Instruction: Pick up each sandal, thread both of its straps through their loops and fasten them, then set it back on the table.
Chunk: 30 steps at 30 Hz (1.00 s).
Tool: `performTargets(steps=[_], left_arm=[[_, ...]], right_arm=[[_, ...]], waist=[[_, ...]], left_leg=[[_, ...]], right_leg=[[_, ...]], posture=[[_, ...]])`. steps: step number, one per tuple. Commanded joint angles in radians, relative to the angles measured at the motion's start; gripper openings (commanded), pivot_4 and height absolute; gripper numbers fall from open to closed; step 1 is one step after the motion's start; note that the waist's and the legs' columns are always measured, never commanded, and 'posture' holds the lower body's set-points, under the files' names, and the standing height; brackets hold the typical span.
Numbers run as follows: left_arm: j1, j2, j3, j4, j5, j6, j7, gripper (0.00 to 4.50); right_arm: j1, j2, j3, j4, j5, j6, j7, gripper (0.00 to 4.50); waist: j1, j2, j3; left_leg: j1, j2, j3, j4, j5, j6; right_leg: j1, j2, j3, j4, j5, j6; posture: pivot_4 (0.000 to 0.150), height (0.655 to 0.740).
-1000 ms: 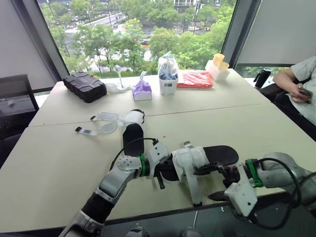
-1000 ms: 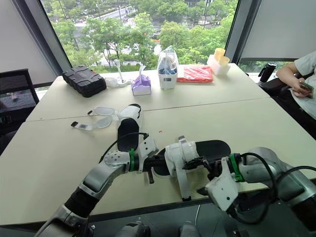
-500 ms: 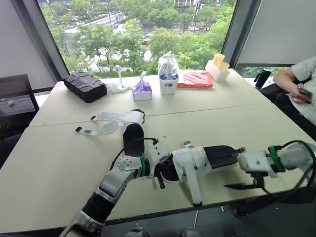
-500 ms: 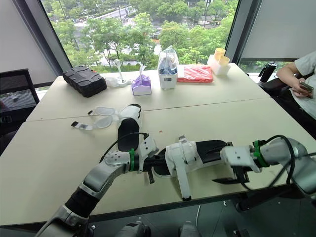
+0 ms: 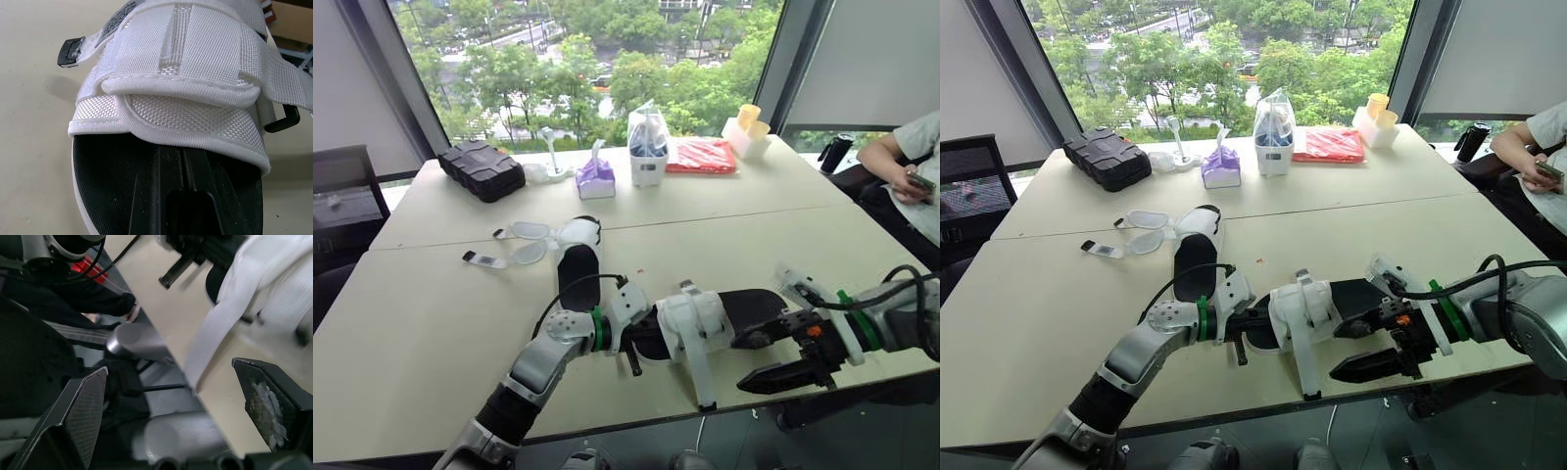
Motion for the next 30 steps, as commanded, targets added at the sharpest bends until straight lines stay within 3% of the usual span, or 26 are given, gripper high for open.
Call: performTargets(steps=[1,10,22,25,30], left_arm=[[0.026,0.015,-0.018,0.025,0.019,0.035,0.005,0.0],[0.038,0.016,-0.016,0.003,0.013,0.051,0.016,0.0],[0.045,0.022,-0.018,-0.015,0.017,0.06,0.023,0.0],[0.045,0.021,-0.018,-0.018,0.017,0.061,0.026,0.0],[0.046,0.024,-0.018,-0.02,0.017,0.061,0.028,0.0]], right_arm=[[0.02,0.045,-0.039,-0.047,0.078,0.075,-0.063,4.43],[0.046,0.215,0.016,-0.005,0.009,0.099,-0.231,4.43],[-0.019,0.393,0.022,0.035,0.052,0.212,-0.328,4.43],[-0.016,0.41,0.025,0.025,0.053,0.226,-0.337,3.24],[0.008,0.401,0.024,-0.002,0.058,0.235,-0.33,0.59]], waist=[[0.0,0.0,0.0],[0.0,0.0,0.0],[0.0,0.0,0.0],[0.0,0.0,0.0],[-0.001,0.0,0.0]], left_leg=[[0.0,0.0,0.0,0.0,0.0,0.0],[0.0,0.0,0.0,0.0,0.0,0.0],[0.0,0.0,0.0,0.0,0.0,0.0],[0.0,0.0,0.0,0.0,0.0,0.0],[0.0,0.0,0.0,0.0,0.0,0.0]], right_leg=[[0.0,0.0,0.0,0.0,0.0,0.0],[0.0,0.0,-0.001,0.0,0.0,0.001],[0.0,0.001,-0.002,0.0,0.001,0.002],[-0.001,0.001,-0.002,0.0,0.001,0.003],[0.0,0.001,-0.002,0.0,0.001,0.002]], posture=[[0.15,0.74],[0.15,0.74],[0.15,0.74],[0.15,0.74],[0.15,0.74]])
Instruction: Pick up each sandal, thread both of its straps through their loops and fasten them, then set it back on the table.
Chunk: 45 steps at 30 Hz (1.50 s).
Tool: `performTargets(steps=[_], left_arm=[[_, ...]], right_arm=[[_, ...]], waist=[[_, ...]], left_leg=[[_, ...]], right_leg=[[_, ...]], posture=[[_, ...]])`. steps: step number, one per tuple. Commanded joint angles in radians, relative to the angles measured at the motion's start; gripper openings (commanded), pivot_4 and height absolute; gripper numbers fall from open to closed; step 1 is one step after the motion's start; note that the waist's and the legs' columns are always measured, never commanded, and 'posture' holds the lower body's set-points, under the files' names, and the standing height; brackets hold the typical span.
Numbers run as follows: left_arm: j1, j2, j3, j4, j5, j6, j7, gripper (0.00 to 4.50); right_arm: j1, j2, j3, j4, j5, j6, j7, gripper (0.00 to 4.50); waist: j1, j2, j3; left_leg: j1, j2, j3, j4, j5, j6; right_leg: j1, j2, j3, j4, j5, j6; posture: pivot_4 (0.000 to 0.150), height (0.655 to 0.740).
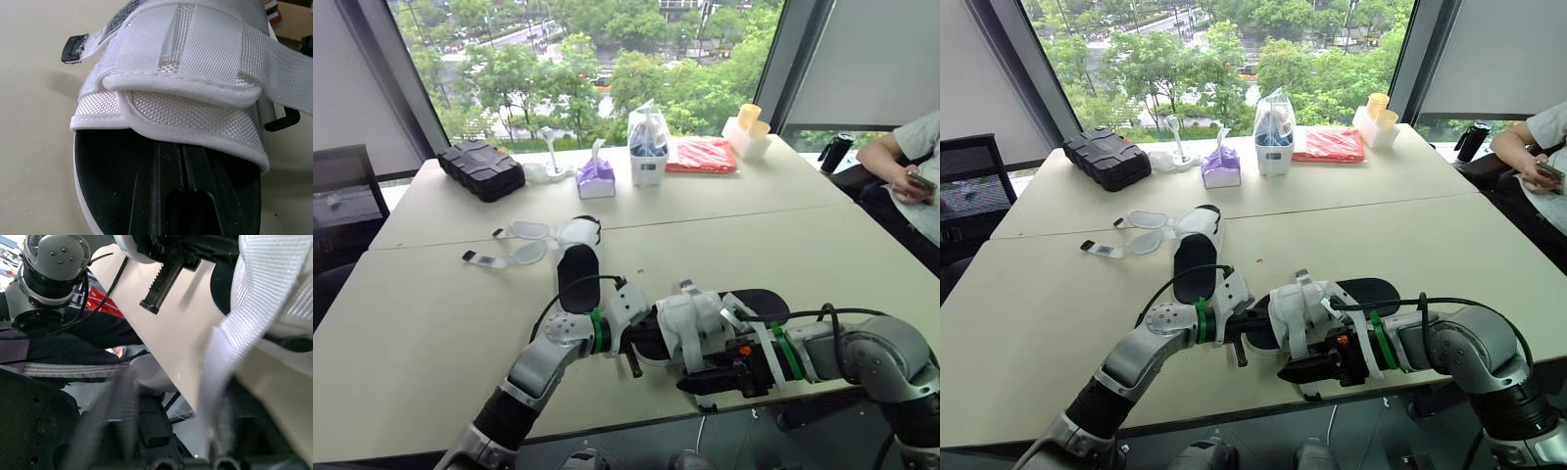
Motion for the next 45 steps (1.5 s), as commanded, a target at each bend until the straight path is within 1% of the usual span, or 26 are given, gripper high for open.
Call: performTargets(steps=[1,2,6,8,10,14,17,21,25,28,37,45], left_arm=[[0.026,0.02,-0.019,0.021,0.018,0.032,0.003,0.0],[0.027,0.02,-0.019,0.021,0.018,0.032,0.004,0.0],[0.026,0.019,-0.02,0.023,0.018,0.03,0.005,0.0],[0.026,0.02,-0.021,0.022,0.018,0.03,0.004,0.0],[0.025,0.021,-0.021,0.024,0.017,0.028,0.003,0.0],[0.024,0.02,-0.022,0.028,0.015,0.027,0.001,0.0],[0.019,0.017,-0.024,0.034,0.016,0.022,-0.001,0.0],[0.015,0.016,-0.024,0.039,0.018,0.02,-0.001,0.0],[0.013,0.014,-0.023,0.041,0.019,0.019,0.002,0.0],[0.014,0.014,-0.021,0.04,0.02,0.02,0.005,0.0],[0.021,0.015,-0.016,0.029,0.017,0.028,0.012,0.0],[0.02,0.016,-0.019,0.025,0.016,0.032,0.011,0.0]], right_arm=[[0.015,-0.015,-0.012,-0.038,0.023,0.006,0.012,0.1],[0.02,-0.016,-0.013,-0.039,0.021,0.003,0.012,0.04],[0.023,-0.028,-0.008,-0.046,0.009,-0.008,0.018,0.04],[-0.006,-0.021,-0.028,-0.03,0.021,0.001,0.01,0.04],[-0.064,-0.01,-0.053,0.003,0.045,0.02,0.009,0.04],[-0.23,0.026,-0.091,0.085,0.101,0.089,-0.002,0.04],[-0.333,0.055,-0.071,0.167,0.077,0.098,-0.007,0.04],[-0.396,0.066,-0.021,0.254,0.013,0.056,0.02,0.04],[-0.41,0.068,0.032,0.304,-0.045,0.009,0.061,0.04],[-0.395,0.052,0.077,0.305,-0.086,-0.03,0.108,0.04],[-0.376,0.023,0.149,0.355,-0.198,-0.123,0.207,0.04],[-0.363,0.013,0.21,0.354,-0.279,-0.192,0.29,0.04]], waist=[[0.0,0.0,0.0],[0.0,0.0,0.0],[-0.001,0.0,0.0],[-0.001,0.0,0.0],[-0.002,0.0,0.0],[-0.002,0.0,0.0],[-0.001,0.0,0.0],[0.0,0.0,0.0],[-0.001,0.0,0.0],[-0.001,0.0,0.0],[-0.001,0.0,0.0],[-0.001,0.0,0.0]], left_leg=[[0.0,0.0,0.0,0.0,0.0,0.0],[0.0,0.0,0.0,0.0,0.0,0.0],[0.0,0.0,0.0,0.0,0.0,0.0],[0.0,0.0,0.0,0.0,0.0,0.0],[0.0,0.0,0.0,0.0,0.0,0.0],[0.0,0.0,0.0,0.0,0.0,0.0],[0.0,0.0,-0.001,0.0,0.0,0.0],[-0.002,0.0,-0.001,-0.001,0.0,0.0],[-0.002,0.0,-0.001,0.0,0.0,0.0],[-0.002,0.0,-0.001,0.0,0.0,0.0],[-0.002,0.0,-0.001,0.0,0.0,0.0],[-0.002,0.0,-0.001,0.0,0.0,0.0]], right_leg=[[0.0,0.0,0.0,0.0,0.0,0.0],[0.0,0.0,0.0,0.0,0.0,0.0],[0.0,0.0,0.0,0.0,0.0,0.0],[0.0,0.0,0.0,0.0,0.0,0.0],[0.0,0.0,0.0,0.0,0.0,0.0],[0.0,0.001,0.0,0.0,0.0,0.0],[0.0,0.002,0.0,0.0,0.0,0.0],[-0.002,0.002,0.0,0.0,0.0,0.0],[-0.002,0.002,0.0,0.0,0.0,0.0],[-0.002,0.002,0.0,0.0,0.0,0.0],[-0.002,0.002,0.0,0.0,0.001,0.0],[-0.002,0.002,0.0,0.0,0.001,0.001]], posture=[[0.15,0.74],[0.15,0.74],[0.15,0.74],[0.15,0.74],[0.15,0.74],[0.15,0.74],[0.15,0.74],[0.15,0.74],[0.15,0.74],[0.15,0.74],[0.15,0.74],[0.15,0.74]])
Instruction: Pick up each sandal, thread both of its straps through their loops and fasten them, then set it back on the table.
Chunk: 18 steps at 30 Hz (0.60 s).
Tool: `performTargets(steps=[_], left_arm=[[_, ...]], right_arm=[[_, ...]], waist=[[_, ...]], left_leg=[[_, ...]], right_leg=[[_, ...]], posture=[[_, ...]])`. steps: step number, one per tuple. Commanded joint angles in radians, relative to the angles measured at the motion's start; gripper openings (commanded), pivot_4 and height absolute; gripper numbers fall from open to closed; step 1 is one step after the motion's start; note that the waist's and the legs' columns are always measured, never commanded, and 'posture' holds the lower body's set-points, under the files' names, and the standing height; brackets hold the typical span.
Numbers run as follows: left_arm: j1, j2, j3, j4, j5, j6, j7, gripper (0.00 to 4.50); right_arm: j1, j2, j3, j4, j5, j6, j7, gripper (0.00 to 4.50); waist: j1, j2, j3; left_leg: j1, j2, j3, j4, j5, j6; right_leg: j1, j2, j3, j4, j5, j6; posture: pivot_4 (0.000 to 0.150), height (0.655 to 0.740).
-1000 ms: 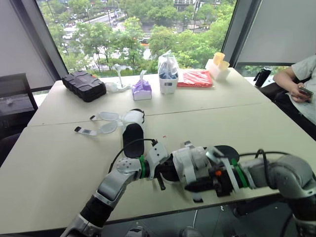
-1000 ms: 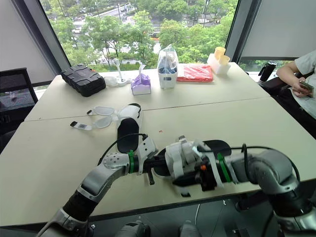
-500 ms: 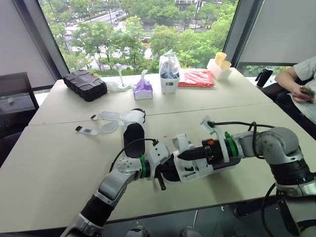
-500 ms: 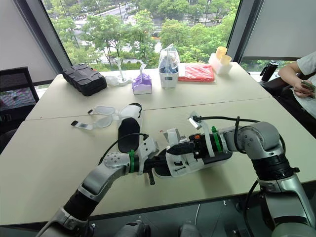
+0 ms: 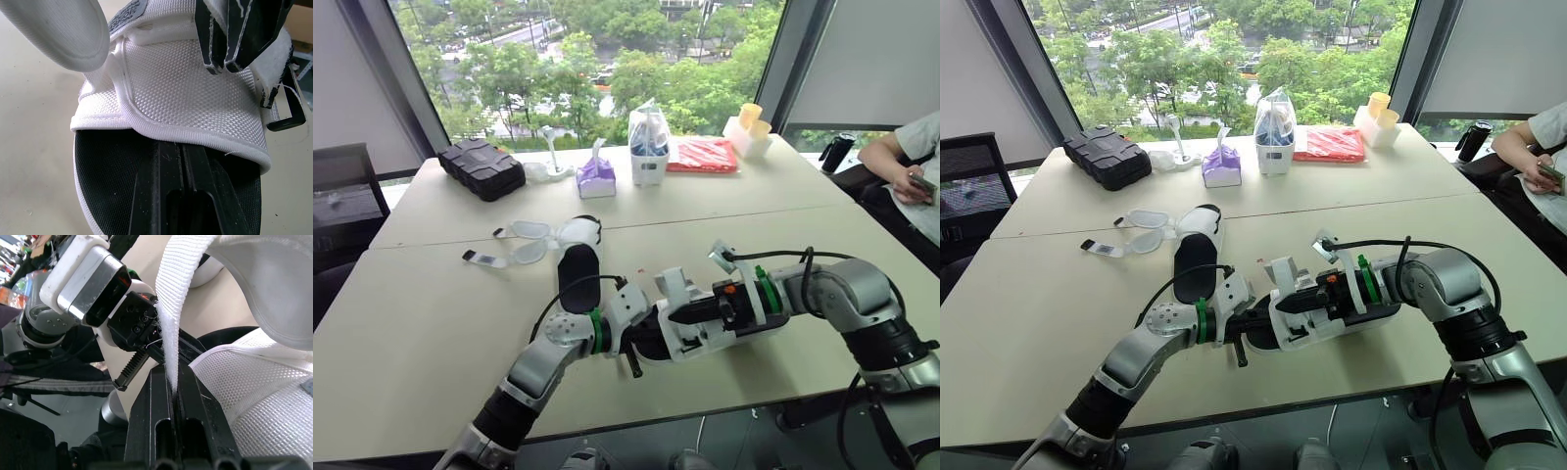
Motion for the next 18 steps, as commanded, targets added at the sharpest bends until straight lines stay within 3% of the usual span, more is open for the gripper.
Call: performTargets(steps=[1,18], left_arm=[[0.021,0.013,-0.016,0.029,0.017,0.033,0.006,0.0],[0.027,0.014,-0.013,0.018,0.015,0.042,0.011,0.0]], right_arm=[[0.015,-0.024,0.038,-0.016,-0.037,-0.031,0.047,0.04],[0.006,0.0,0.135,-0.014,-0.191,-0.195,0.161,0.04]], waist=[[0.0,0.0,0.0],[-0.001,0.0,0.0]], left_leg=[[0.0,0.0,0.0,0.0,0.0,0.0],[0.001,0.0,0.0,0.0,0.0,0.0]], right_leg=[[0.0,0.0,0.0,0.0,0.0,0.0],[0.001,0.0,0.0,0.0,0.0,0.0]], posture=[[0.15,0.74],[0.15,0.74]])
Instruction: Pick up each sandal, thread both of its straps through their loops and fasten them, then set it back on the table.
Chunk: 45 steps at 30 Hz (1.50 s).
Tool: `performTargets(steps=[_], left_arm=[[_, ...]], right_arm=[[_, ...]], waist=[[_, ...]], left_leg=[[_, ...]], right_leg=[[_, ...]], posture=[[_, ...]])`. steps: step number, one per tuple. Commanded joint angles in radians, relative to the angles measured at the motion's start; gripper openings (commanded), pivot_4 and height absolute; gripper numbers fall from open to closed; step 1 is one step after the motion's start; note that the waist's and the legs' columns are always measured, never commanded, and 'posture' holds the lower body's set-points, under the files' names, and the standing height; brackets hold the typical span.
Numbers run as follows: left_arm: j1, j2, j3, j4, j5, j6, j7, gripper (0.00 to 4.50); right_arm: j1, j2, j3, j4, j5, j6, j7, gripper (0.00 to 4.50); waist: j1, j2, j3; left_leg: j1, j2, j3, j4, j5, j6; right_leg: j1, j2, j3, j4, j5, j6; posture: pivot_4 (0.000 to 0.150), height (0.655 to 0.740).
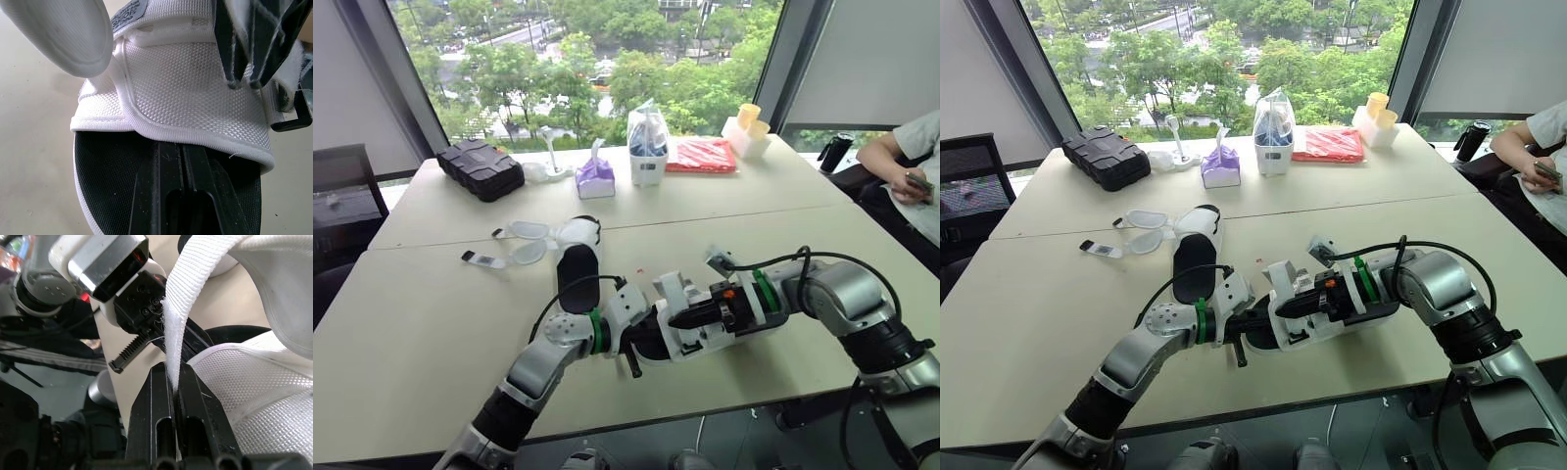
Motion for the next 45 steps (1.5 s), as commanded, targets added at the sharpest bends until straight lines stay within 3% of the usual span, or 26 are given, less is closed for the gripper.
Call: performTargets(steps=[1,10,23,45], left_arm=[[0.023,0.012,-0.015,0.024,0.015,0.036,0.009,0.0],[0.025,0.011,-0.014,0.022,0.014,0.038,0.009,0.0],[0.027,0.008,-0.018,0.021,0.017,0.035,0.007,0.0],[0.028,0.012,-0.018,0.024,0.017,0.03,0.001,0.0]], right_arm=[[0.006,0.02,0.043,0.007,-0.037,-0.03,0.019,0.04],[0.017,0.01,0.041,-0.045,-0.052,-0.037,0.07,0.04],[0.075,0.051,-0.008,-0.098,-0.096,-0.131,0.01,0.04],[0.191,-0.034,0.034,-0.204,-0.193,-0.239,0.018,0.04]], waist=[[0.0,0.0,0.0],[-0.001,0.0,0.0],[-0.003,-0.001,0.0],[0.0,-0.002,-0.001]], left_leg=[[0.0,0.0,0.0,0.0,0.0,0.0],[0.002,0.0,0.0,0.0,0.0,0.0],[0.003,0.001,0.0,-0.001,0.0,0.0],[0.003,0.001,0.0,-0.002,0.0,-0.001]], right_leg=[[0.0,0.0,0.0,0.0,0.0,0.0],[0.001,0.0,0.0,0.0,0.0,0.0],[0.002,0.0,0.0,0.0,0.0,-0.001],[0.002,0.0,0.0,0.0,-0.001,-0.001]], posture=[[0.15,0.74],[0.15,0.74],[0.15,0.74],[0.15,0.74]])
